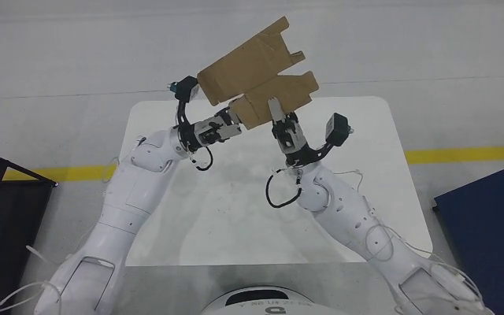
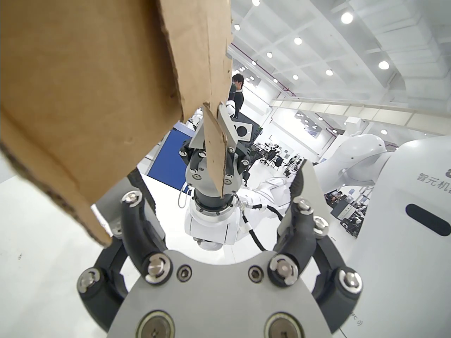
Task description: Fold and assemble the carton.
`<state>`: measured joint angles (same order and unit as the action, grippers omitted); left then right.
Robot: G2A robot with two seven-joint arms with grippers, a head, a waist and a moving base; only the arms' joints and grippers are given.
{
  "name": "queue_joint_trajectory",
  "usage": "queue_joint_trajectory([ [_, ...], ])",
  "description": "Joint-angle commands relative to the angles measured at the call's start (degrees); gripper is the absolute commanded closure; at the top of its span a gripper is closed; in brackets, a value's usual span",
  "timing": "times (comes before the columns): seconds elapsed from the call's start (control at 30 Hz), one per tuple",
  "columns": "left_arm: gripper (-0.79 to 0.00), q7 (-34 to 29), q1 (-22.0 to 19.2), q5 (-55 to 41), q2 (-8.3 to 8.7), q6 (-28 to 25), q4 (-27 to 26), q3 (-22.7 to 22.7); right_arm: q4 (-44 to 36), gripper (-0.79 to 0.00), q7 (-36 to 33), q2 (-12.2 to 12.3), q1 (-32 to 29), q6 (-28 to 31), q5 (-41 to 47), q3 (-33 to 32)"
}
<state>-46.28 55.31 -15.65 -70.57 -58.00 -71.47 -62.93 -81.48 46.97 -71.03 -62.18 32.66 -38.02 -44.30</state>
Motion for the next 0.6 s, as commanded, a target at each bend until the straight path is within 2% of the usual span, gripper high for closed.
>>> queue_joint_trajectory([
  [0.0,-0.379,0.0,-0.3,0.3,-0.19,0.0,0.4,0.1,0.1,0.0,-0.2,-0.3,-0.1,0.2,-0.1,-0.2],
  [0.27,-0.215,0.0,-0.8,1.8,-0.82,0.0,2.0,-0.3,0.2,0.0,-1.8,-1.2,-0.9,1.3,-0.4,-1.4],
  [0.3,-0.083,0.0,-0.9,1.9,-0.9,0.0,2.2,-0.5,0.2,0.0,-2.0,-1.3,-1.0,1.5,-0.6,-1.5],
  [0.33,0.0,0.0,-0.9,2.0,-1.0,0.0,2.3,-0.6,0.2,0.0,-2.2,-1.4,-1.2,1.7,-0.6,-1.7],
  [0.57,0.0,0.2,-0.9,3.3,-1.57,0.0,2.8,-1.9,0.1,0.0,-3.9,-2.2,-1.9,2.2,-1.1,-2.4],
])
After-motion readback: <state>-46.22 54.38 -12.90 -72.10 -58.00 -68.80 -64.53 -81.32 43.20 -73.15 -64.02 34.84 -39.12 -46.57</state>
